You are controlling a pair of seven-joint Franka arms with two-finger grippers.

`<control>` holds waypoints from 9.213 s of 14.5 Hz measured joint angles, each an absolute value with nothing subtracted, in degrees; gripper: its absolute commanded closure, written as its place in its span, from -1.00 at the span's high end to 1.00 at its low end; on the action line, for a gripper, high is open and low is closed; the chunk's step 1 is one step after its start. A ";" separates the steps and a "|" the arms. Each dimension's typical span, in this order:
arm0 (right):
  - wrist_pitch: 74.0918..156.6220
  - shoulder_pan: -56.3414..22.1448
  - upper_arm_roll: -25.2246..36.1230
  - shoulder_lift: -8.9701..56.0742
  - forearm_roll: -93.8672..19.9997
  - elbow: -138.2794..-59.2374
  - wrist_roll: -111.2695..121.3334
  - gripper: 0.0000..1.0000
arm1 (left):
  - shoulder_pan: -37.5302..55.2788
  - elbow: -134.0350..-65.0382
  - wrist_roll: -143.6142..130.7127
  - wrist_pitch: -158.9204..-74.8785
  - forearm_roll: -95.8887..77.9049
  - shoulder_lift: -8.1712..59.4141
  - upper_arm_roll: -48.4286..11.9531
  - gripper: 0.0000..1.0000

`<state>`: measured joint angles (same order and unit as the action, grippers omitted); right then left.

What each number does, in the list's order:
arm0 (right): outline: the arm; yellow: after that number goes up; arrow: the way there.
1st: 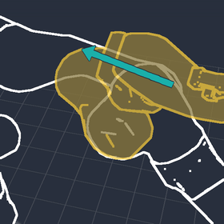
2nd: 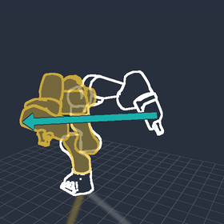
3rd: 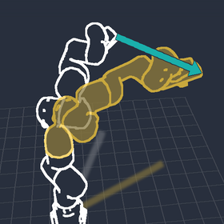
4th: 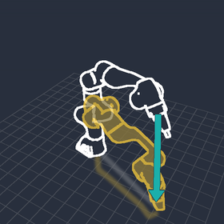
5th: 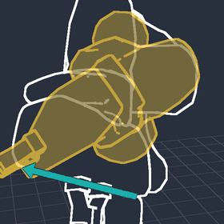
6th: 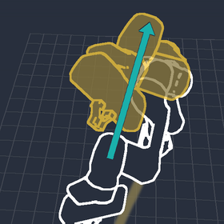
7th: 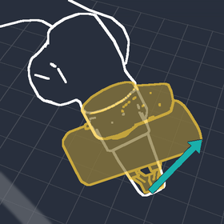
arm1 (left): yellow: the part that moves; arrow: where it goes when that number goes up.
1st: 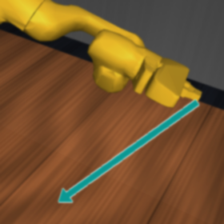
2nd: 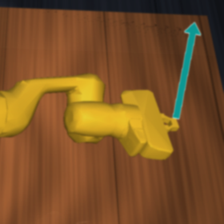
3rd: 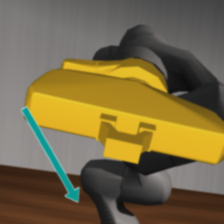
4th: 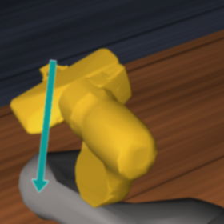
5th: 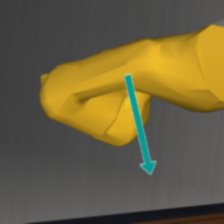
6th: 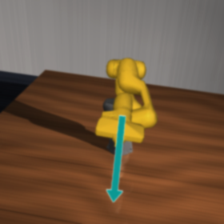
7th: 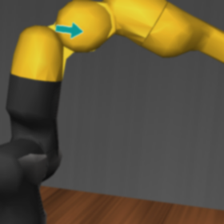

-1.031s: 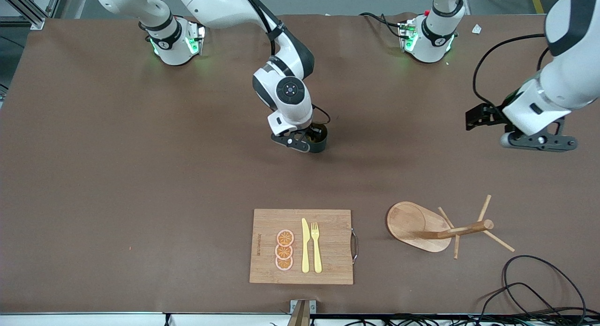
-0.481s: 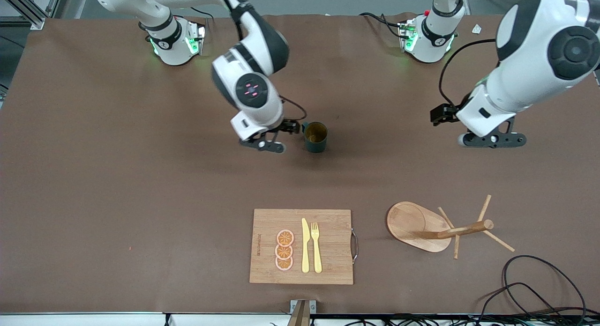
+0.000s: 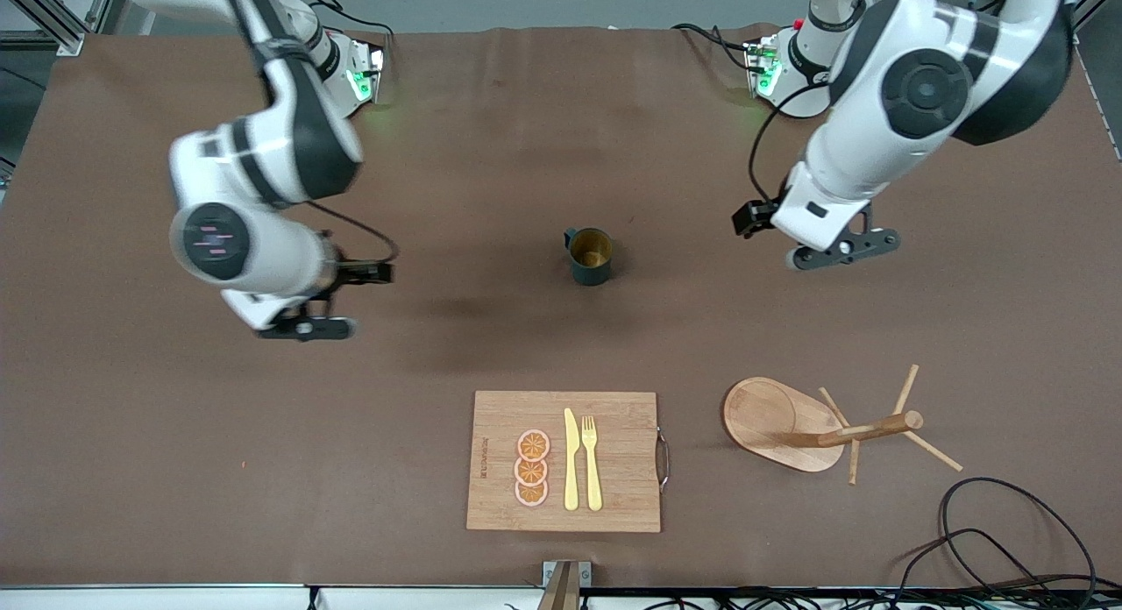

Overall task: Pass cup and hang on rack
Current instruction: 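Set the mug down and open the right gripper, withdrawing it, then move the left gripper above the mug's handle, then lower the left gripper and grasp the mug handle, then lift the mug with the left gripper and carry it to the rack, then hook the mug handle onto a rack peg with the left gripper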

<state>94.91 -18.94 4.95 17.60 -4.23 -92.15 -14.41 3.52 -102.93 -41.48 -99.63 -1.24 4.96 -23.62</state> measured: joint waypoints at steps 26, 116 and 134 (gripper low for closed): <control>77.97 -0.31 4.18 9.81 1.62 -78.10 5.22 1.00 | 49.84 -92.94 -136.14 -104.00 45.62 36.68 -24.87 0.95; 77.98 0.01 1.98 -7.92 0.02 -92.45 0.71 1.00 | -18.22 -78.09 -52.46 -103.41 -57.16 35.49 -20.18 -1.00; 77.88 0.01 2.03 -7.92 0.03 -92.46 0.71 1.00 | -21.25 -76.88 -50.08 -104.44 -57.63 38.88 -19.99 -0.97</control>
<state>77.88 0.01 2.03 -7.92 0.03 -92.46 0.71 -21.25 -76.88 -50.08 -104.44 -57.63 38.88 -19.99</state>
